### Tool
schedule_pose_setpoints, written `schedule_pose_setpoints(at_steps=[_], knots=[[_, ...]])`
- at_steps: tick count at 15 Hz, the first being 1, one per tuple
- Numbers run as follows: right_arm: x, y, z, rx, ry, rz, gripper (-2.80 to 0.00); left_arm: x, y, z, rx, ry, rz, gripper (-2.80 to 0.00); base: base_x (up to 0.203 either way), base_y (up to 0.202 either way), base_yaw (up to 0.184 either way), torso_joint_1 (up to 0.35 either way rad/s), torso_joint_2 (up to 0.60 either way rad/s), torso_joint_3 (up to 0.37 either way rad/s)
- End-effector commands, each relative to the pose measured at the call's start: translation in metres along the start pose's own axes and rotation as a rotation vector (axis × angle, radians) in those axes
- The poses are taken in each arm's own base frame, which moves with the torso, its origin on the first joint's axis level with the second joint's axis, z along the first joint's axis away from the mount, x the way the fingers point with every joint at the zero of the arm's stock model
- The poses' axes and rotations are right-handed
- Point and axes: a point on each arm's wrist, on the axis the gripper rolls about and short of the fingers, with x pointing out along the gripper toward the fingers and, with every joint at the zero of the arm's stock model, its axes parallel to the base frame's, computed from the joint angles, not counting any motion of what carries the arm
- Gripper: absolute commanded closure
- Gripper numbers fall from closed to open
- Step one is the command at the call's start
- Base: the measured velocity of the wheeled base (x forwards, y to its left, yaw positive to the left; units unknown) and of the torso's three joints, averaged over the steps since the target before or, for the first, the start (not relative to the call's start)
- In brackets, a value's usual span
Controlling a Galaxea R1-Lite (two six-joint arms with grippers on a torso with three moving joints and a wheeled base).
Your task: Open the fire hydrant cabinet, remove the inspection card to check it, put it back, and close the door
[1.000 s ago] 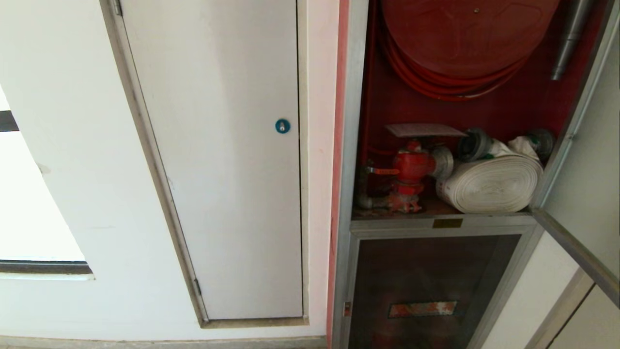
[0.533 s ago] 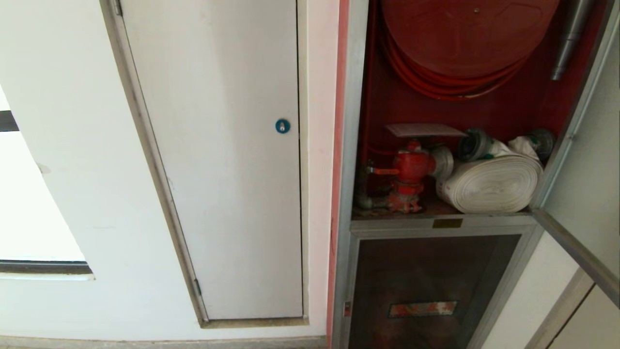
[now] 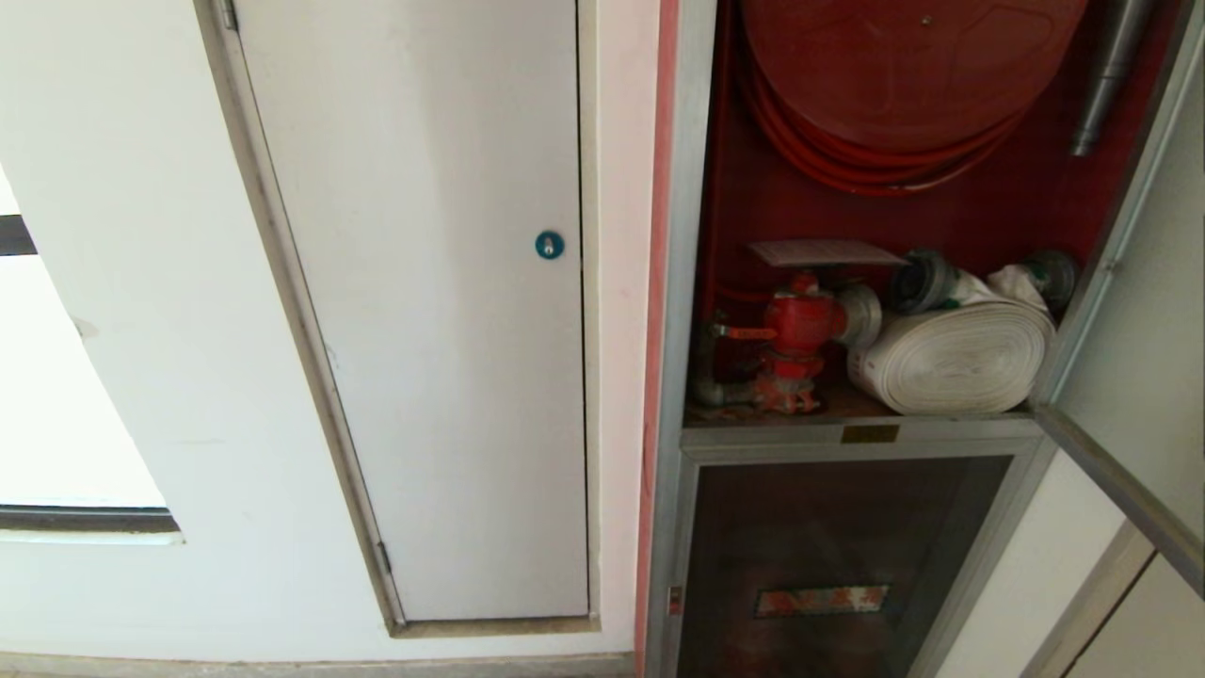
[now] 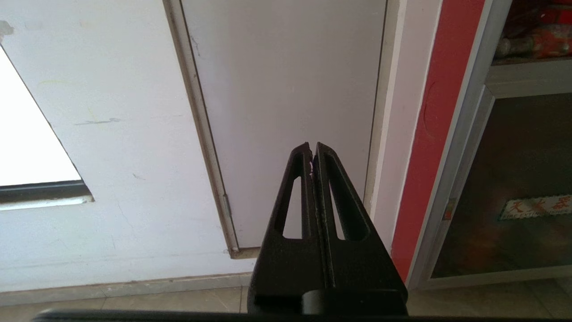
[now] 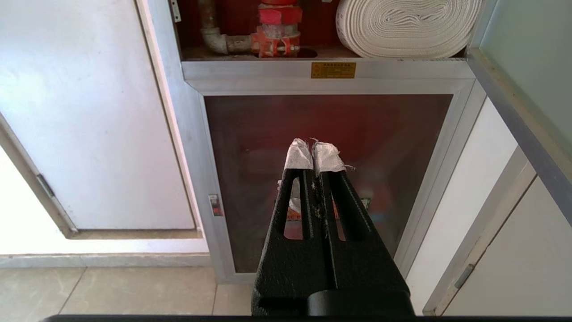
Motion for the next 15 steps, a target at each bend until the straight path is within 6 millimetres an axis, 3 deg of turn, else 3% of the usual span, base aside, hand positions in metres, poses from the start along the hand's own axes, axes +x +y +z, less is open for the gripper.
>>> schedule_pose_setpoints(at_steps=[1, 9, 15], knots=[[0.0000, 0.0000, -0.0001, 0.000, 0.001, 0.000, 0.00, 0.0014, -0.0002, -0.0064, -0.001, 0.022, -0.001, 0.00, 0.000, 0.000, 0.000, 0.000, 0.00, 0.000], [0.0000, 0.0000, -0.0001, 0.000, 0.001, 0.000, 0.00, 0.0014, -0.0002, -0.0059, 0.001, 0.020, 0.000, 0.00, 0.000, 0.000, 0.000, 0.000, 0.00, 0.000], [0.0000, 0.0000, -0.0001, 0.000, 0.001, 0.000, 0.00, 0.0014, -0.0002, -0.0059, 0.003, 0.020, -0.001, 0.00, 0.178, 0.000, 0.000, 0.002, 0.00, 0.004]])
